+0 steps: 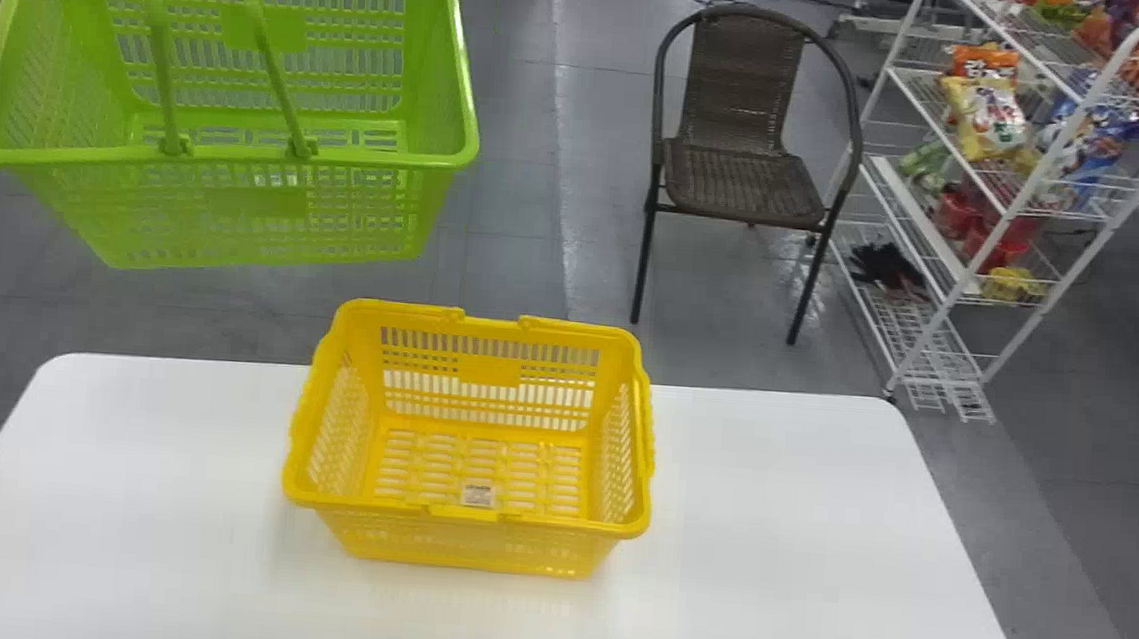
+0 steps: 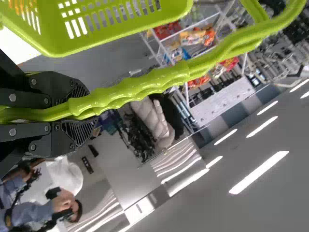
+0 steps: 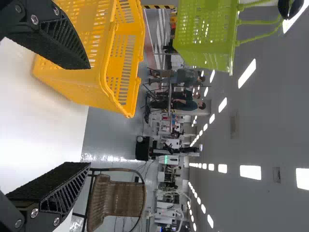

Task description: Grasp handle with right gripper to insert into left gripper then lift and swing left to center

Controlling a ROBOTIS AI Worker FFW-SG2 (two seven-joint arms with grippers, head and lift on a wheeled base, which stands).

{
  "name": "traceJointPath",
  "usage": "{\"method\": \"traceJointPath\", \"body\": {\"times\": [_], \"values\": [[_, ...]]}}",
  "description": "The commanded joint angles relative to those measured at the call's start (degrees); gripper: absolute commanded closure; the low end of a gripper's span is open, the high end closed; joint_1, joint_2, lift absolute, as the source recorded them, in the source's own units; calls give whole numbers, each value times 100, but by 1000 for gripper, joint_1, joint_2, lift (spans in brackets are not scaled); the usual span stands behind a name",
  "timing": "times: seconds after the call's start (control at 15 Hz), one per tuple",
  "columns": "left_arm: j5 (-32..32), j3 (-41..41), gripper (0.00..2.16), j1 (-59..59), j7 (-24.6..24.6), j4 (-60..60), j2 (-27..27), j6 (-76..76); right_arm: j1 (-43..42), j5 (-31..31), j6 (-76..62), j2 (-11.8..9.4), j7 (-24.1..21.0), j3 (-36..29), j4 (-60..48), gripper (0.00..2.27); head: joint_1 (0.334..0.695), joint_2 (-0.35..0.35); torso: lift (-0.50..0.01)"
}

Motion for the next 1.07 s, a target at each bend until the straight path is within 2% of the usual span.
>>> {"method": "traceJointPath", "body": {"times": [0.0, 0.27, 0.47, 0.6, 0.8, 1.0], "values": [[288, 156, 2135, 279, -65, -17, 662, 24, 0, -17, -17, -9, 0, -9, -1, 110, 695, -3, 0], [657, 868, 2135, 1483, -223, -553, 1620, 24, 0, -52, -17, -9, 0, -70, -1, 110, 695, 145, 0], [833, 1826, 2135, 2942, -329, -1335, 1998, 24, -9, -70, 18, -18, 26, -123, -1, 110, 695, 211, 0], [1044, 2494, 2135, 4015, -390, -1889, 2104, 24, -18, -123, 71, -18, 79, -176, -1, 110, 695, 268, 0], [1237, 3610, 2135, 5685, -584, -2856, 2086, 24, -35, -184, 106, -35, 114, -246, 8, 110, 695, 303, 0], [1597, 4648, 2135, 7196, -812, -3761, 1779, 24, -35, -237, 124, -44, 141, -308, 8, 110, 695, 334, 0]]}}
